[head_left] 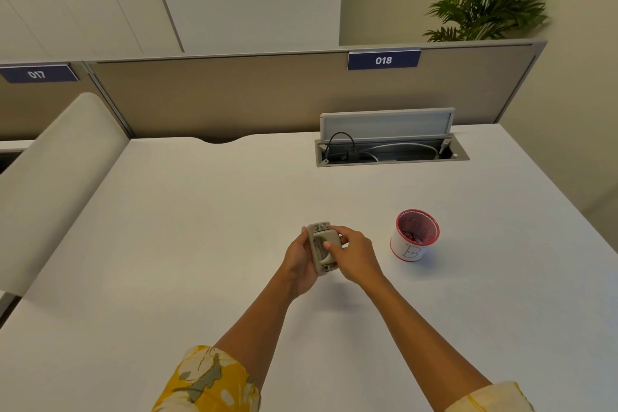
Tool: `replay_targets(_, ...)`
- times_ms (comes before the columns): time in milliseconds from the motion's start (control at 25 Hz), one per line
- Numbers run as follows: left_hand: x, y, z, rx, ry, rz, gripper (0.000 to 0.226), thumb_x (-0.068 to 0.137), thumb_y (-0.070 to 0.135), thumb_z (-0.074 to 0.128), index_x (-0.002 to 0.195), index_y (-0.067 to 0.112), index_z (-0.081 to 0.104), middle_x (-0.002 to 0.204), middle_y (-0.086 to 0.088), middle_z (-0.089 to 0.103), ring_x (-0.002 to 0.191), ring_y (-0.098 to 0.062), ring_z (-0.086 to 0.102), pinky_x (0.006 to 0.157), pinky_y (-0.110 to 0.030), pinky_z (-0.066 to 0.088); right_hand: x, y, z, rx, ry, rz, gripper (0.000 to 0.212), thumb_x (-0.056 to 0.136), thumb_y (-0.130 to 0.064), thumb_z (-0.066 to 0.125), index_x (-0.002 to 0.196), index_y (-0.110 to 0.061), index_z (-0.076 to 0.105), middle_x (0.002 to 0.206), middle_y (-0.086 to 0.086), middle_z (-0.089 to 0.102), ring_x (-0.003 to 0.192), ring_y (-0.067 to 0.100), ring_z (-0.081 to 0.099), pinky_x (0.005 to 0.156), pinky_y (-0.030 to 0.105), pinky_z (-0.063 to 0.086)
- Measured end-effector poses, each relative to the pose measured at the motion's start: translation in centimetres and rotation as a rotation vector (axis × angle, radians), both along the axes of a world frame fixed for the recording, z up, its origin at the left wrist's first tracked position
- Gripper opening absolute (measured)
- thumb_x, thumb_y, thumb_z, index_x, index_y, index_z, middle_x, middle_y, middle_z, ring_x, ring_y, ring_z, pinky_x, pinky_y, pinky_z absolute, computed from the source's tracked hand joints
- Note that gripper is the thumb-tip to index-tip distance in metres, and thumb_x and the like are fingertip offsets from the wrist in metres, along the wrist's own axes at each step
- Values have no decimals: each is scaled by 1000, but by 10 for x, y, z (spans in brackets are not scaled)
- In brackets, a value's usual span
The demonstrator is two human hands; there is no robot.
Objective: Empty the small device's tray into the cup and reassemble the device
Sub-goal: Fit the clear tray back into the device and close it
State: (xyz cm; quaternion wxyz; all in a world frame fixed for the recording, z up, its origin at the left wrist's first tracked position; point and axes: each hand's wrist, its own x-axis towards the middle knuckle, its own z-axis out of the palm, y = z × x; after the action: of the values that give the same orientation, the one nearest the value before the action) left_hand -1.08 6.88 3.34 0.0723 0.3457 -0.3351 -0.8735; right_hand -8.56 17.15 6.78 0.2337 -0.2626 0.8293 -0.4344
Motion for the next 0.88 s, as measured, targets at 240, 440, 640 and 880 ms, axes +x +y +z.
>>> replay_targets(240, -3, 2, -2, 34, 33, 31, 62, 103, 58, 15, 131, 28, 61, 109, -4, 77, 108, -25, 68, 90, -46, 52, 2, -1, 2, -8, 11, -27, 40, 92, -24, 64, 131, -19, 59, 124, 6, 66, 105, 23, 63, 87, 31, 53)
replay_targets(440, -3, 2, -3, 11, 36, 15, 60, 104, 56, 16, 136, 28, 59, 114, -5, 75, 108, -24, 68, 92, -47, 51, 0, 0, -1, -13, 6, -16, 40, 91, -26, 64, 131, -19, 60, 125, 6, 66, 106, 22, 63, 88, 29, 52)
replay_targets(640, -7, 2, -5, -12, 36, 21, 58, 105, 52, 18, 137, 26, 59, 119, -8, 73, 109, -25, 68, 96, -47, 49, -2, 0, -1, -34, 1, -36, 42, 90, -24, 66, 131, -19, 60, 124, 6, 67, 100, 18, 61, 84, 25, 50)
replay_targets(880, -8, 1, -7, -161, 3, -26, 46, 107, 43, 29, 130, 22, 63, 109, -8, 77, 101, -24, 72, 95, -49, 52, -4, 3, -3, -48, 25, -43, 43, 89, -22, 67, 131, -20, 61, 120, 6, 69, 102, 23, 65, 88, 32, 54)
